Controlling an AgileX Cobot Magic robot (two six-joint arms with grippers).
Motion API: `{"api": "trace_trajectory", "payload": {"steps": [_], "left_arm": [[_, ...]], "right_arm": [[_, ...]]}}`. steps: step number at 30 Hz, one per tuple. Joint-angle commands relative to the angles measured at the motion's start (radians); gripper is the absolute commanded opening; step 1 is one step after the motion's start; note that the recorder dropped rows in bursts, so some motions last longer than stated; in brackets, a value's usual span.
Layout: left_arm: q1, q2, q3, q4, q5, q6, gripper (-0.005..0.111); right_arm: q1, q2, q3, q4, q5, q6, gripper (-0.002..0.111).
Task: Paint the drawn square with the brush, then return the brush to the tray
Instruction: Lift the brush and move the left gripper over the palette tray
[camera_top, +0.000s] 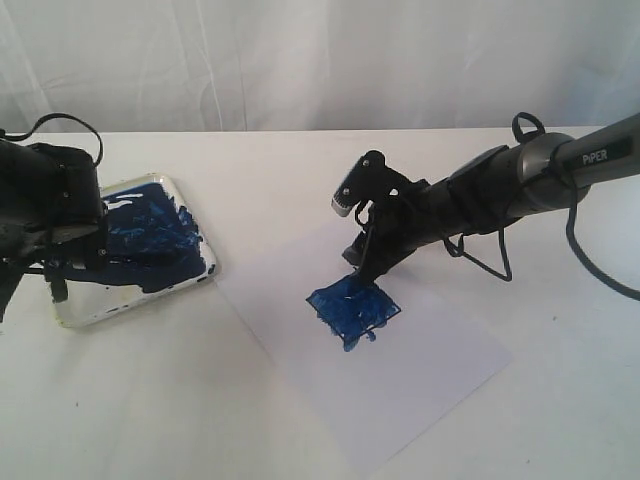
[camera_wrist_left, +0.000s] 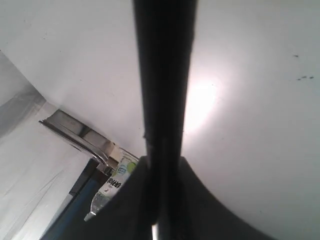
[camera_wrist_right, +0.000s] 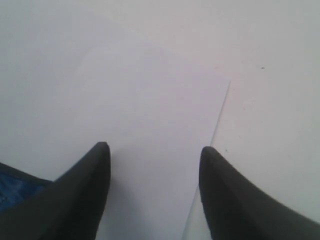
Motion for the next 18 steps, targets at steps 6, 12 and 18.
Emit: {"api": "trace_trajectory", "payload": {"steps": [6,12,18], "left_arm": [[0.006,0.080,-0.111,-0.039,0.019,0.169,0.000],[0.006,0.102,-0.107,-0.046,-0.016,0.197,0.000],[0.008,0.102,-0.107,-0.046,-0.018,0.187,0.000]], "right_arm": [[-0.001,0.017,0.015,-0.036,-0.024,-0.003,0.051],[-0.001,0.017,0.015,-0.036,-0.026,-0.003,0.051],[-0.001,0.017,0.015,-0.036,-0.026,-0.003,0.051]]}}
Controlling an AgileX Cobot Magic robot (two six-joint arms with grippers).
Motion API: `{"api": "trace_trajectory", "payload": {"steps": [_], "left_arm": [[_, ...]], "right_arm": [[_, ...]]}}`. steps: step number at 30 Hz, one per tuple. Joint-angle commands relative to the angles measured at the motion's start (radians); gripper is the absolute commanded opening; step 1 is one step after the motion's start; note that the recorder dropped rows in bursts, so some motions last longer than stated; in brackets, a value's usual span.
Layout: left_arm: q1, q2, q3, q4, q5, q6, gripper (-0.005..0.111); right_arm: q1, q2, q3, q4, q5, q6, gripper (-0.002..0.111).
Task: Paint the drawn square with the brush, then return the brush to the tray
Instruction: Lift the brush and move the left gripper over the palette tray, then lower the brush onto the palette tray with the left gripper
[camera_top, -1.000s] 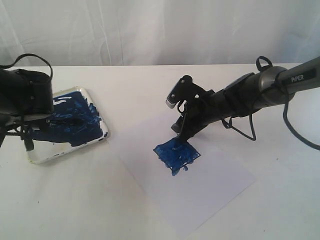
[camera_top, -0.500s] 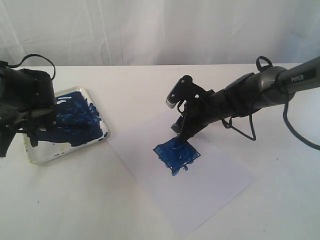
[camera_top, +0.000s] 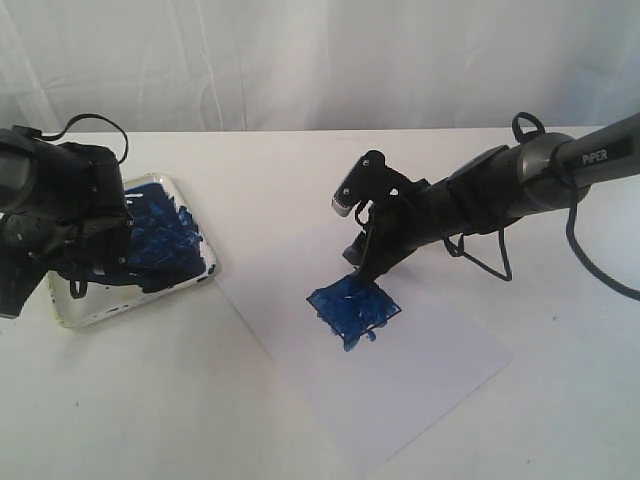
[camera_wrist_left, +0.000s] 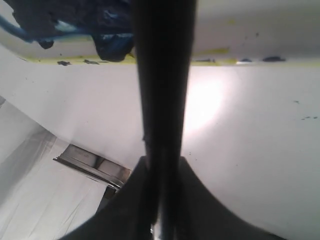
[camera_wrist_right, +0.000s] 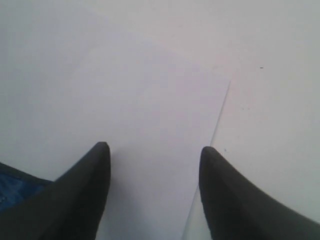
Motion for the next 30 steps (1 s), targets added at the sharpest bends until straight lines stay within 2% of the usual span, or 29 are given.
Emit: {"api": "trace_trajectory", "payload": {"steps": [1,11,30], "left_arm": [[0.003,-0.001,-0.001,0.002,0.003,-0.006,0.000],[0.030,0.001,-0.001,0.005,-0.049,-0.112,0.000],[0.040,0.030,-0.001,-0.022,-0.079,-0.112,0.000]], "right_arm": [[-0.001,0.017,0.015,-0.036,-0.024,-0.003,0.051],[-0.001,0.017,0.015,-0.036,-0.024,-0.003,0.051],[-0.001,0.017,0.015,-0.036,-0.024,-0.003,0.051]]}}
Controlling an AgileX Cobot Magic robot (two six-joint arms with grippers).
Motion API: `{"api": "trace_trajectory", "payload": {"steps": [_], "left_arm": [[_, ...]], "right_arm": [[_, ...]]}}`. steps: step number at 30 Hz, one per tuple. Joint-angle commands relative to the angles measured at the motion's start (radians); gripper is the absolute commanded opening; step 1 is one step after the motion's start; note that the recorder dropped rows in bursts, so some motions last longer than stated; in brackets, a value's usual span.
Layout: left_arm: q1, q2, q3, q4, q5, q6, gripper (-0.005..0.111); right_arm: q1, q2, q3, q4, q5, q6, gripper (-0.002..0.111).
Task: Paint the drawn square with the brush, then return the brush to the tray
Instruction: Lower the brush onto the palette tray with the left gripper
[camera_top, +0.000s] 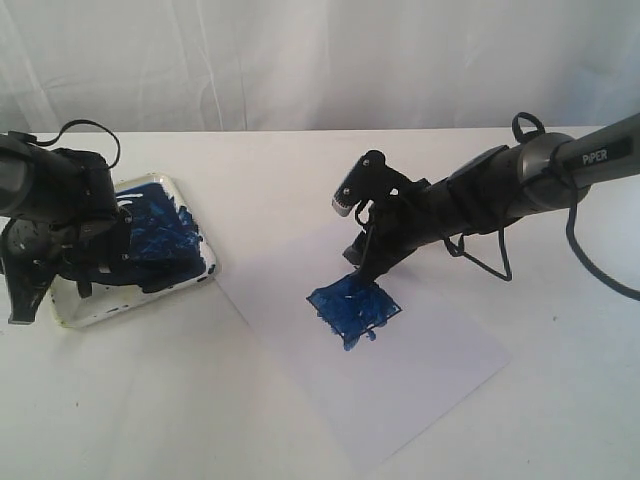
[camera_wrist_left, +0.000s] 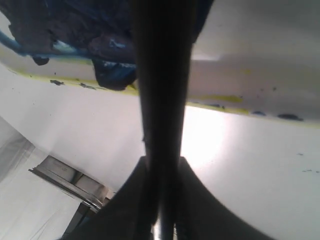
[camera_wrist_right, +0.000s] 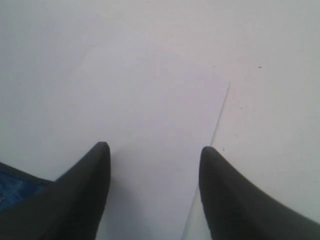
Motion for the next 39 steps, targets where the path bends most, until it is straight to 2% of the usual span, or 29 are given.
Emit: {"api": "trace_trajectory", "payload": {"steps": [1,9,12,16,24,33,39], "left_arm": [[0.004,0.003,-0.001,-0.012,0.008,-0.007,0.000],[0.004,0.003,-0.001,-0.044,-0.040,-0.007,0.001],[0.004,0.003,-0.001,-0.048,-0.038,-0.007,0.011],[0.004,0.003,-0.001,-0.040,-0.038,-0.007,0.030],[0.004,0.003,-0.001,-0.036,-0.034,-0.007,0.045],[0.004,-0.018,-0.001,0.068,0.120,-0.056,0.048],[0.004,-0.094,-0.001,0.054,0.056,-0.153,0.048]], "right_arm": [[-0.001,0.017,0.015,-0.036,-0.021,-0.003,0.051],[-0.001,0.017,0.015,-0.036,-0.021,-0.003,0.051],[-0.001,0.017,0.015,-0.036,-0.021,-0.003,0.051],[-0.001,0.017,0.015,-0.036,-0.021,-0.003,0.051],[-0.001,0.017,0.015,-0.036,-0.021,-0.003,0.051],[-0.001,0.017,0.015,-0.036,-0.031,-0.003,0.051],[-0.001,0.017,0.015,-0.032,-0.050,0.018,0.051]]}}
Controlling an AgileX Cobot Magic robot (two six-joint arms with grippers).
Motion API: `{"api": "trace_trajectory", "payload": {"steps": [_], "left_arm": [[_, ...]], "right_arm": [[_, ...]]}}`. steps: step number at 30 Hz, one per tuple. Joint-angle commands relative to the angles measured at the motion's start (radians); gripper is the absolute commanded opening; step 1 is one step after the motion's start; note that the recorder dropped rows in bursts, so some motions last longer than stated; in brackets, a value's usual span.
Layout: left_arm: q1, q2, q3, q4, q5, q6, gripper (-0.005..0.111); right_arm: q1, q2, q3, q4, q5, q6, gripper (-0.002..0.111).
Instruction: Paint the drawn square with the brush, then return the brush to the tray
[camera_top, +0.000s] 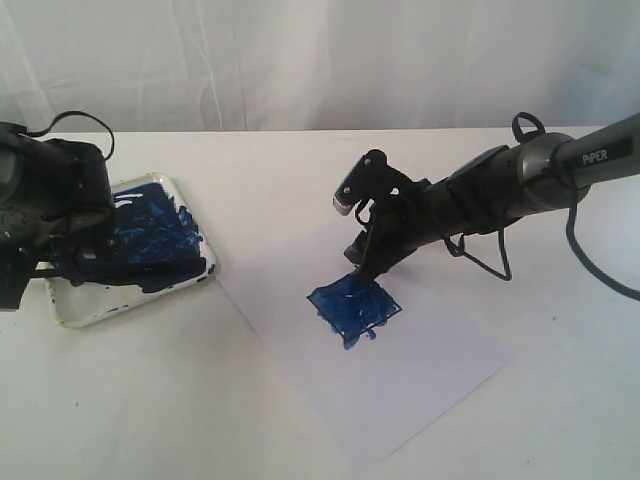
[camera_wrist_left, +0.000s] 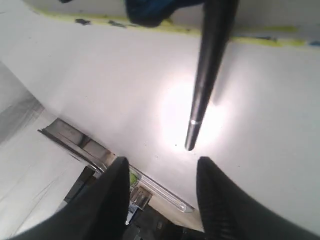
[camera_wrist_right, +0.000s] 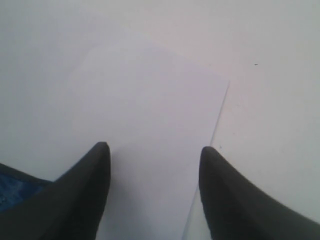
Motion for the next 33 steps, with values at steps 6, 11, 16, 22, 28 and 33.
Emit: {"api": "trace_trajectory", "payload": {"steps": [6,11,16,22,28,33], "left_arm": [[0.004,-0.143,-0.001,-0.090,-0.095,-0.108,0.048],[0.004,-0.208,-0.001,-0.198,-0.163,-0.150,0.048],[0.004,-0.244,-0.001,-0.290,-0.209,-0.192,0.048],[0.004,-0.304,-0.001,-0.364,-0.196,-0.428,0.036],[0.006,-0.358,-0.001,-0.502,-0.120,-0.534,0.000],[0.077,-0.385,-0.003,-0.729,-0.093,-0.522,0.000]], "right_arm": [[-0.001,0.004,0.015,-0.032,-0.110,0.005,0.051],[-0.001,-0.031,0.015,-0.029,-0.101,0.009,0.051],[-0.001,-0.079,0.015,-0.029,-0.091,0.100,0.051],[-0.001,-0.205,0.015,-0.040,-0.052,0.517,0.046],[-0.097,-0.295,-0.060,-0.578,0.355,1.269,0.000],[-0.192,-0.301,-0.080,-0.897,0.601,1.539,0.000]]}}
